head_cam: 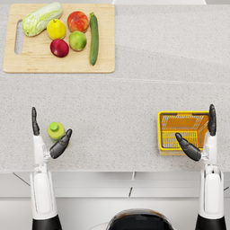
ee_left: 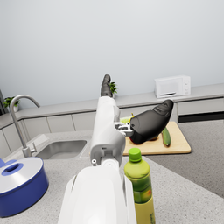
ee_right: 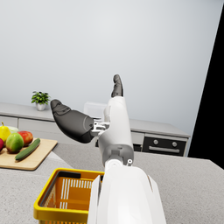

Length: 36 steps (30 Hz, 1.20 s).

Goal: Pick up the green tea and place it into the yellow basket

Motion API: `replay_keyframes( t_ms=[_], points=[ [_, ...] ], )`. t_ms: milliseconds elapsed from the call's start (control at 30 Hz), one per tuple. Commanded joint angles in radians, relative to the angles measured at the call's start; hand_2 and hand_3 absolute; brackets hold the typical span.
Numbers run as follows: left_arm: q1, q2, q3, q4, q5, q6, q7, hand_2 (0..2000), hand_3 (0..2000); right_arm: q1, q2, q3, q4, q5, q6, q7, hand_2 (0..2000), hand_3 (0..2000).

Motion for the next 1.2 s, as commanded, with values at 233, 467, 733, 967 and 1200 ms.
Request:
replay_keyframes(
  t_ms=[233, 467, 733, 967, 1200],
  points=[
    [-0.012, 0.016, 0.084, 0.334, 0.005, 0.0, 0.0, 0, 0, -0.052, -0.01, 0.031, 0.052, 0.005, 0.0, 0.0, 0, 0],
    [0.137, 0.04, 0.117, 0.645, 0.006, 0.0, 0.0, 0, 0, -0.069, -0.019, 0.076, 0.052, 0.006, 0.0, 0.0, 0, 0],
    [0.179, 0.055, 0.131, 0.731, 0.006, -0.027, 0.0, 2000, 980, -0.071, -0.032, 0.085, 0.036, 0.006, 0.0, 0.0, 0, 0],
    [0.085, 0.065, 0.124, 0.177, 0.007, -0.037, -0.001, 2000, 2000, -0.037, -0.067, 0.265, -0.019, 0.005, 0.0, 0.0, 0, 0],
    [0.192, 0.143, 0.417, -0.063, 0.006, -0.06, -0.003, 2000, 2000, 0.031, -0.132, 0.393, -0.068, 0.006, 0.0, 0.0, 0, 0]
  ],
)
